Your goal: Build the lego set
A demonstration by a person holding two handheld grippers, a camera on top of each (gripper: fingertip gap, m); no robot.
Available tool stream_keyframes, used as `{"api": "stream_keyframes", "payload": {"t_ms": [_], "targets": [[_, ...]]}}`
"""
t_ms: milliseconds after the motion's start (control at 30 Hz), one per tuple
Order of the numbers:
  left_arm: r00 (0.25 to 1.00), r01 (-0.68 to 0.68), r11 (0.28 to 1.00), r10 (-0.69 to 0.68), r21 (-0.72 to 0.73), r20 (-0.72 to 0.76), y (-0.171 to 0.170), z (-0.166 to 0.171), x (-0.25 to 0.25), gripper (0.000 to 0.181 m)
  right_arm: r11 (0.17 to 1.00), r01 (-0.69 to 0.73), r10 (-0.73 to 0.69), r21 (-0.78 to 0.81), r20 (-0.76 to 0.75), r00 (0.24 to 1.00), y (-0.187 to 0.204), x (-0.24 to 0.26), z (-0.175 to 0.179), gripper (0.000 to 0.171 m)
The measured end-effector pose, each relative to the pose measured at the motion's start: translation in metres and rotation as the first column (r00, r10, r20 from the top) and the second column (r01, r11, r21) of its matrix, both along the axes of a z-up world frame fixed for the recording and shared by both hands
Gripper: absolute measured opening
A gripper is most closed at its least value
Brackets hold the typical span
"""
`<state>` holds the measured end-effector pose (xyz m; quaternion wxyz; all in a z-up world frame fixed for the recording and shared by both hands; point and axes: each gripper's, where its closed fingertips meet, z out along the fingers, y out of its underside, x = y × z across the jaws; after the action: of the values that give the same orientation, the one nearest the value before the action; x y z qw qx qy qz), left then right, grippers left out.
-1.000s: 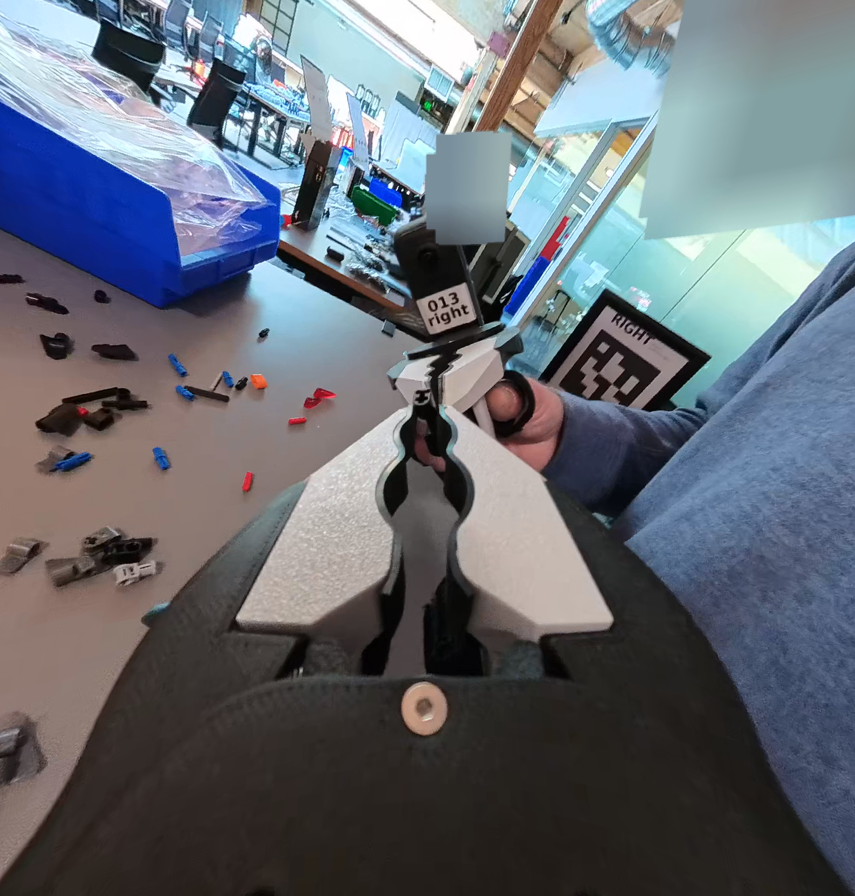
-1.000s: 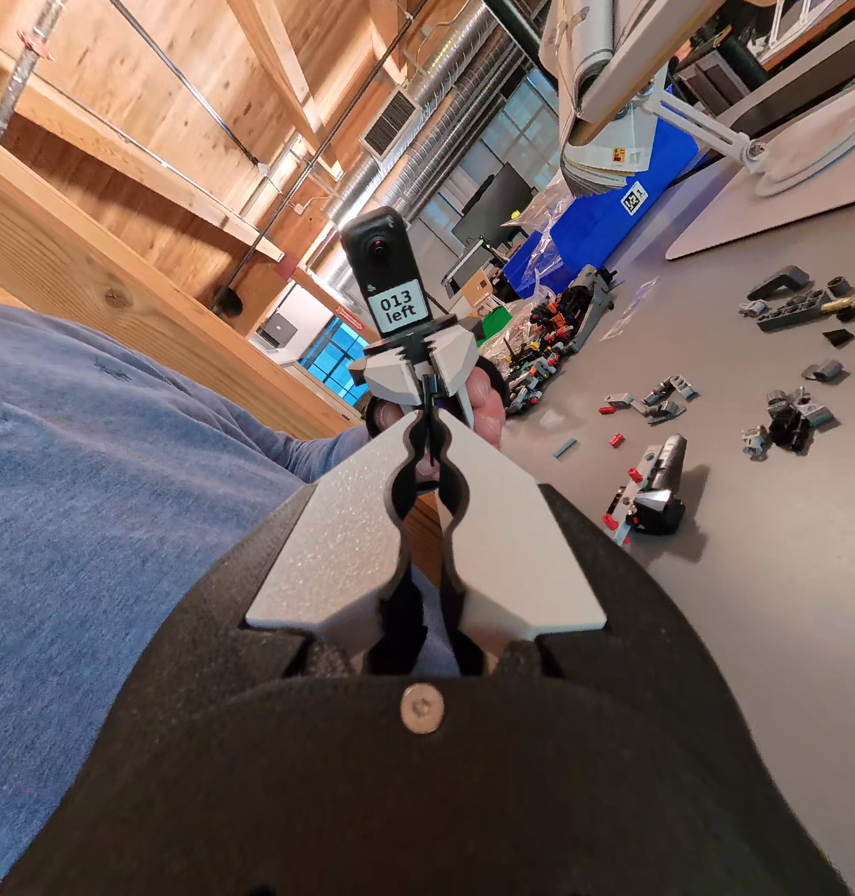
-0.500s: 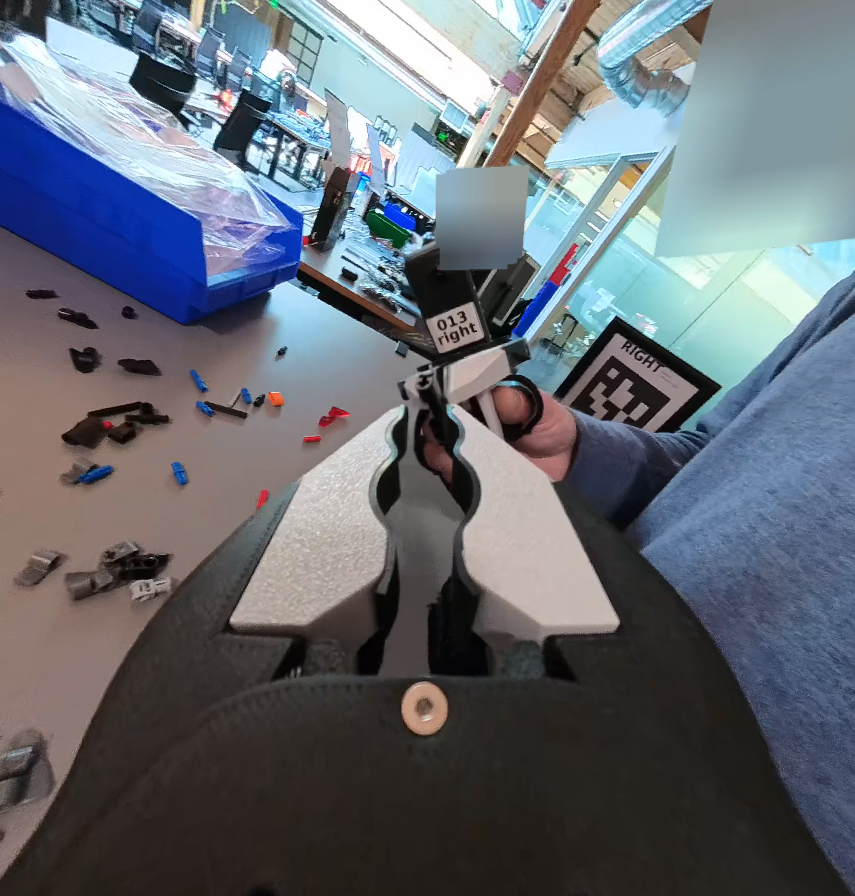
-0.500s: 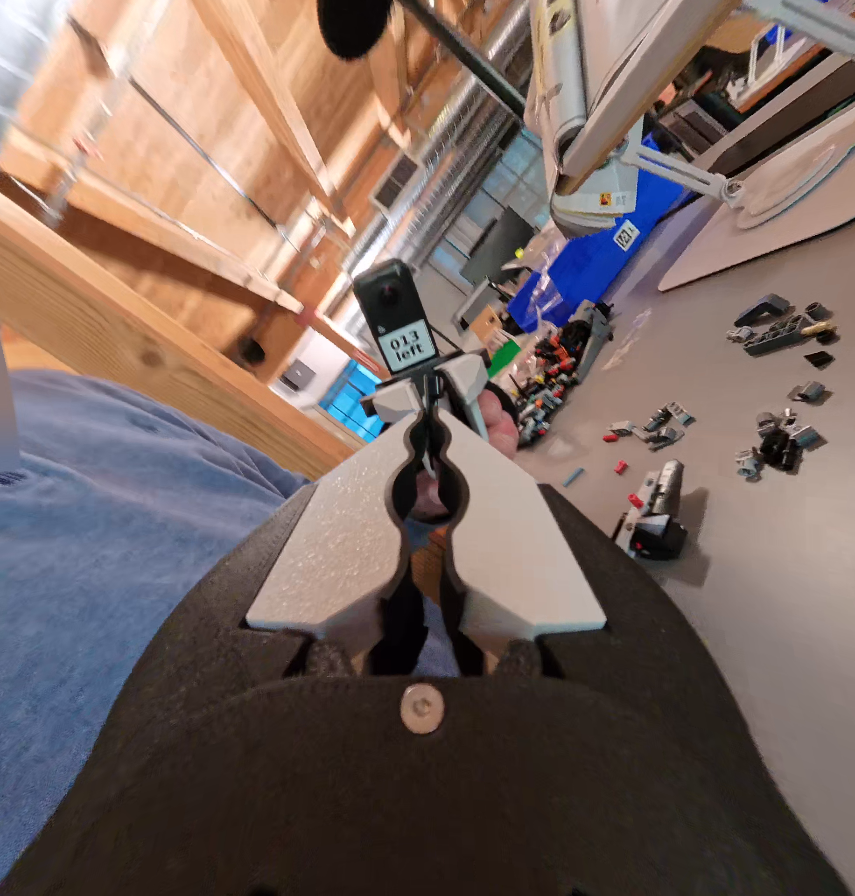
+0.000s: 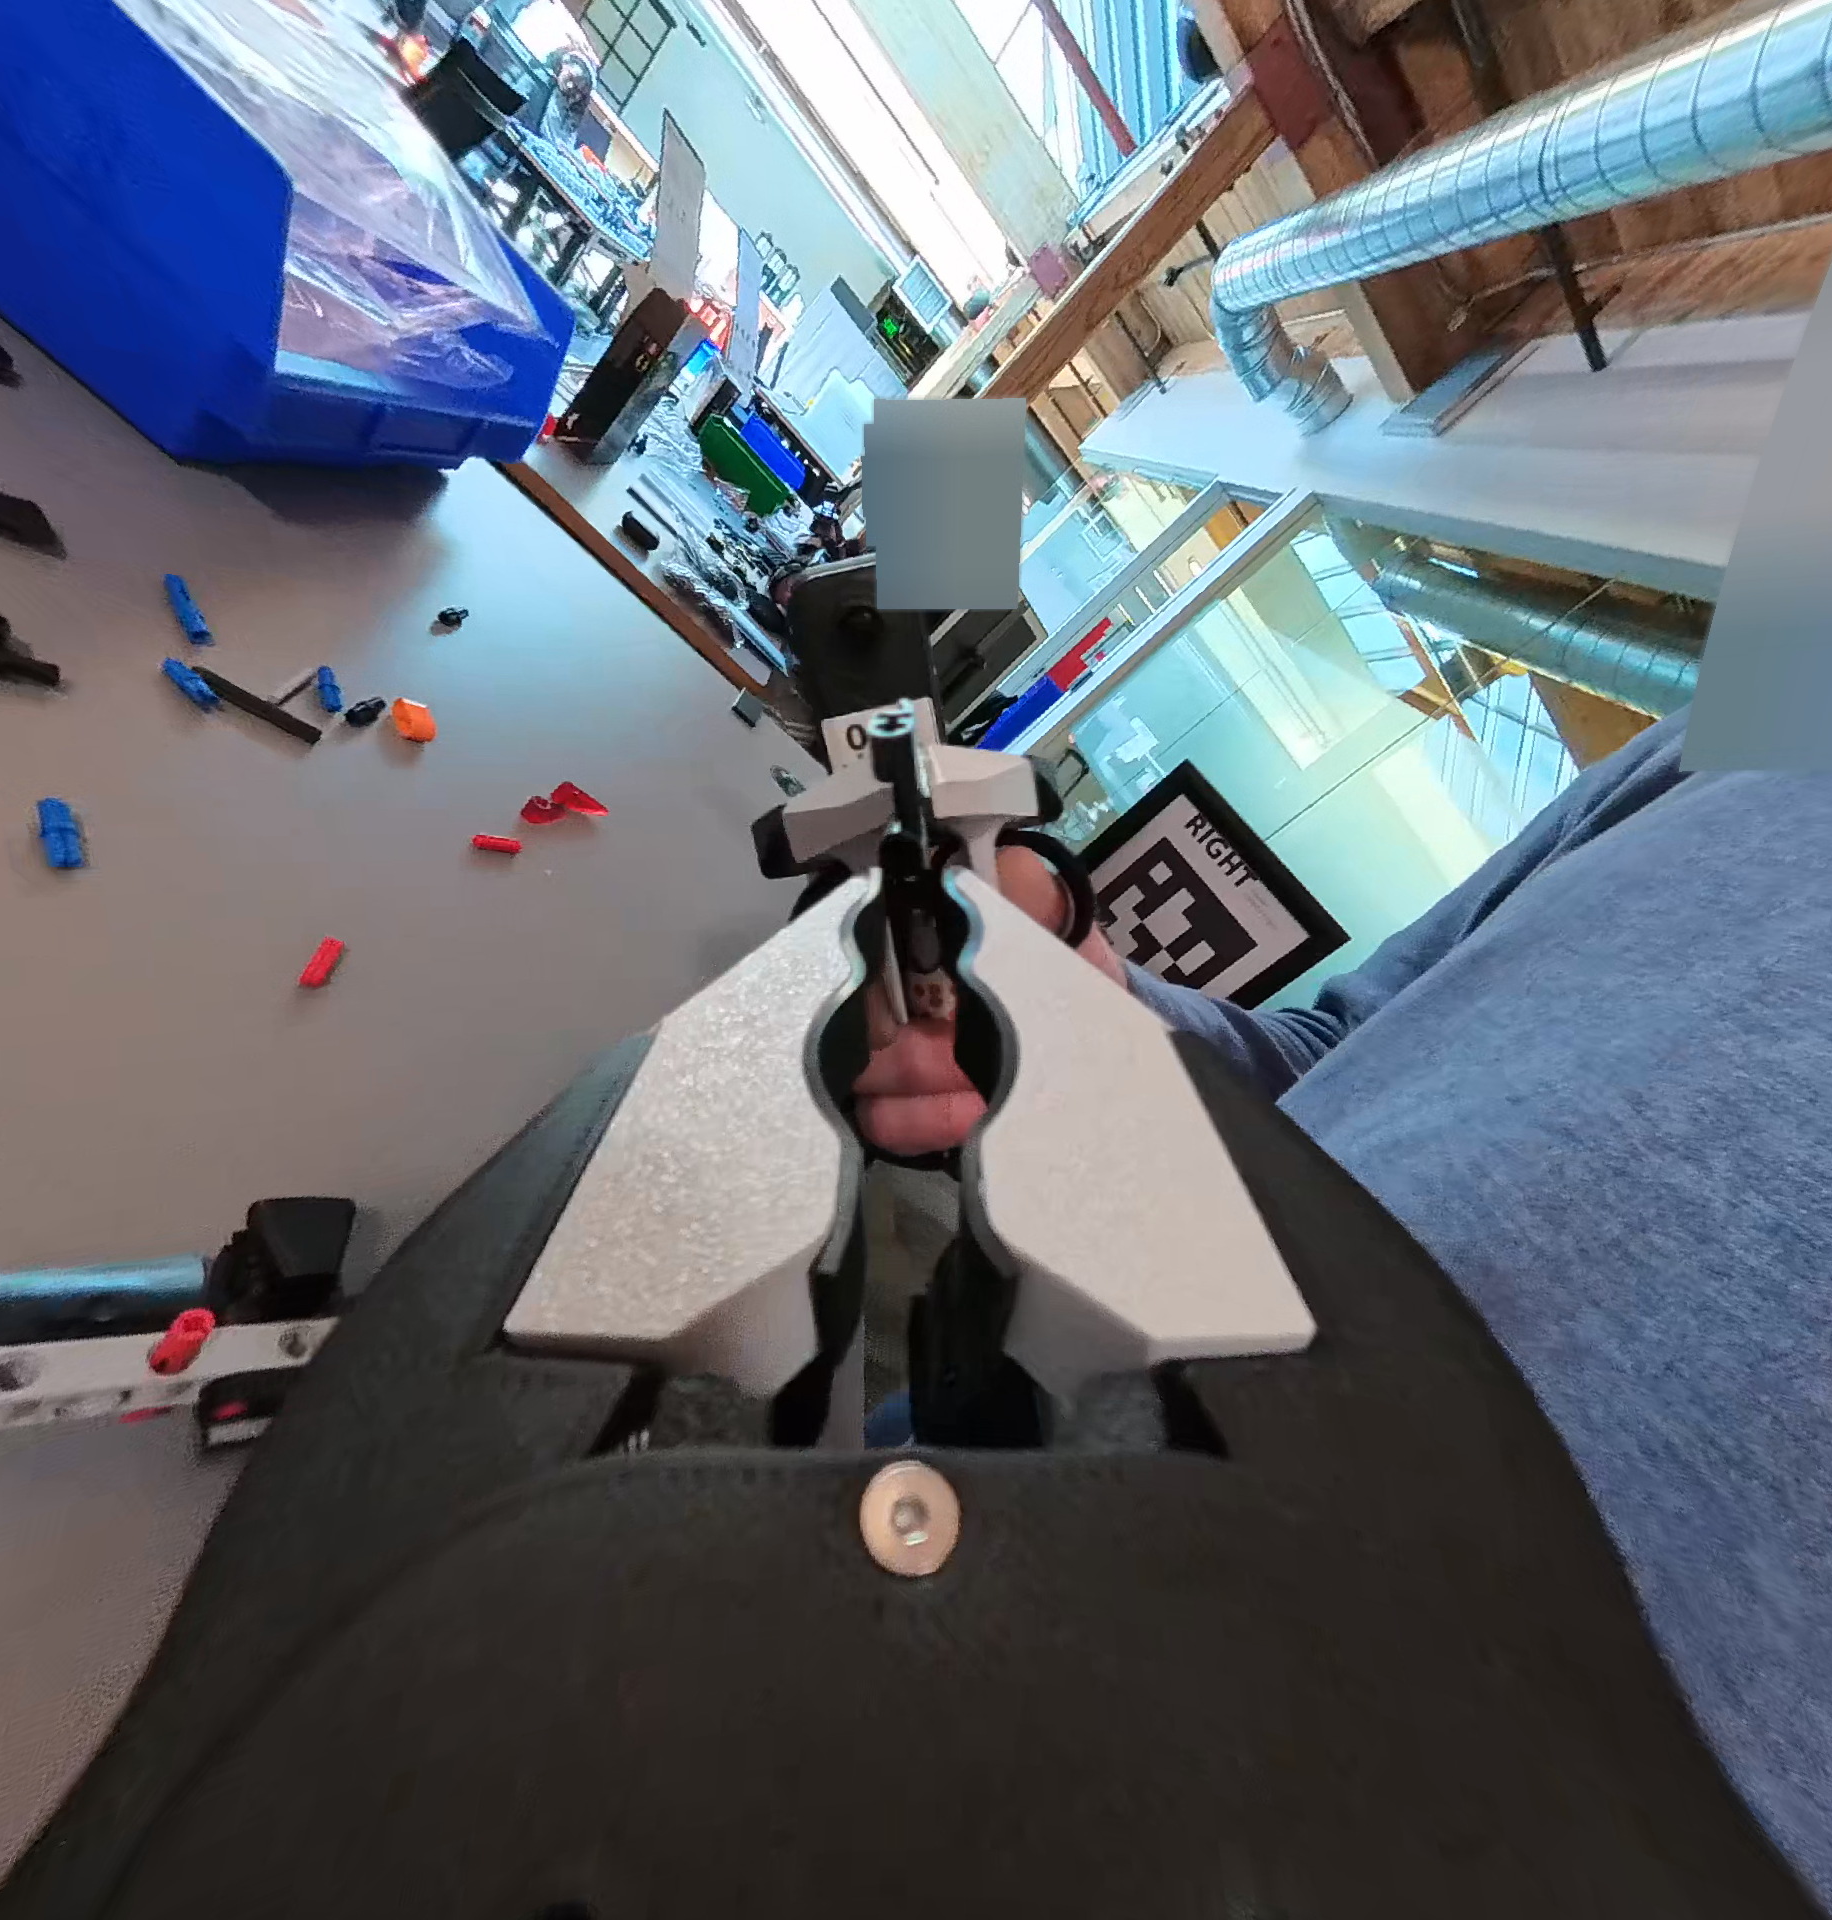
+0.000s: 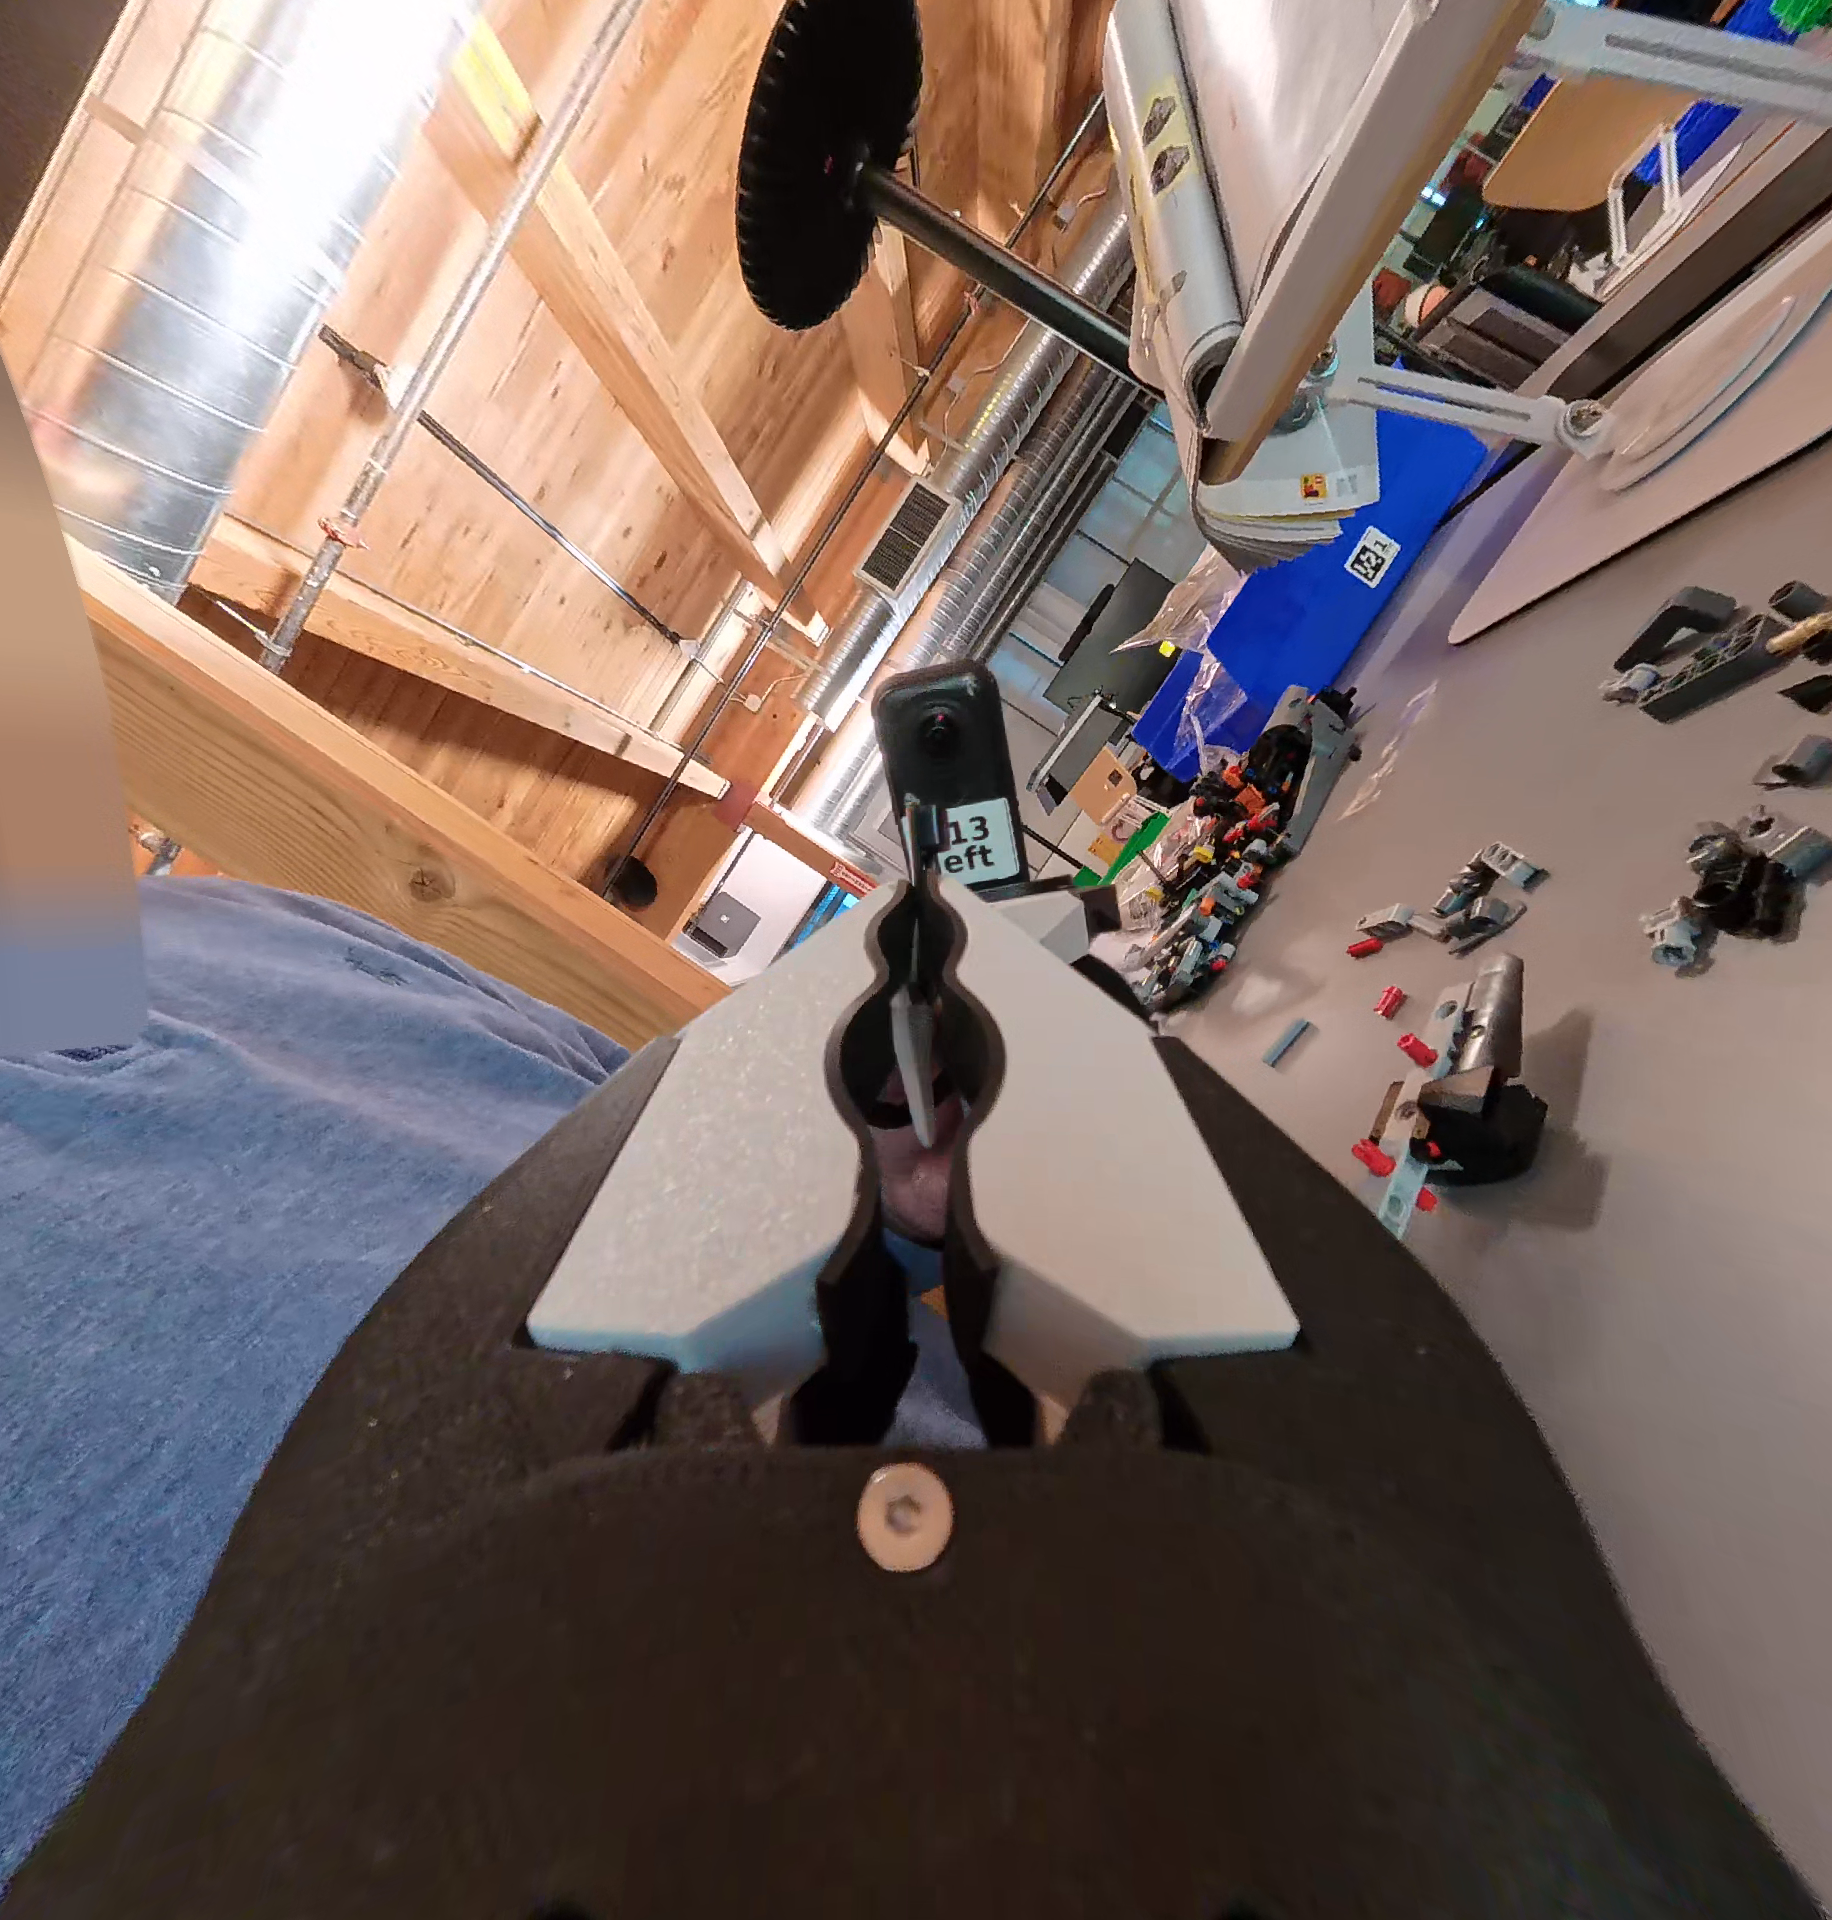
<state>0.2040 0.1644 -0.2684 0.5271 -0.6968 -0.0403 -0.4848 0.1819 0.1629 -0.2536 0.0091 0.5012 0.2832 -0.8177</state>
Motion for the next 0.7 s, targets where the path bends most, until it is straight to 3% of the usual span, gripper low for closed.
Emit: {"api": "stream_keyframes", "payload": {"t_ms": [200,333,433,500,633,700], "targets": [[0.998,-0.019,1.000,0.019,0.001,-0.067,-0.004,-0.004,0.001,0.004,1.000,-0.016,0.016,-0.003,-0.011,1.000,-0.004,0.003,-0.003,0.000],[0.953,-0.048,0.998,0.036,-0.032,-0.301,-0.002,-0.013,-0.006,0.005,1.000,-0.002,0.002,-0.012,0.001,1.000,0.002,0.002,-0.005,0.004],[0.808,-0.067,0.996,0.020,-0.058,-0.588,-0.002,-0.024,-0.015,0.005,1.000,0.000,0.000,-0.003,0.013,1.000,0.006,0.003,-0.009,0.010],[0.663,-0.077,0.995,0.006,-0.059,-0.749,-0.003,-0.031,-0.022,0.005,1.000,-0.003,0.003,0.011,0.027,1.000,0.007,0.003,-0.011,0.013],[0.396,-0.071,0.997,0.019,-0.010,-0.918,-0.002,-0.034,-0.029,0.006,1.000,-0.009,0.008,0.026,0.047,0.999,0.006,0.002,-0.013,0.013],[0.316,-0.069,0.997,0.048,0.028,-0.947,0.000,-0.032,-0.031,0.005,1.000,-0.009,0.008,0.012,0.062,0.998,0.007,0.001,-0.016,0.014]]}}
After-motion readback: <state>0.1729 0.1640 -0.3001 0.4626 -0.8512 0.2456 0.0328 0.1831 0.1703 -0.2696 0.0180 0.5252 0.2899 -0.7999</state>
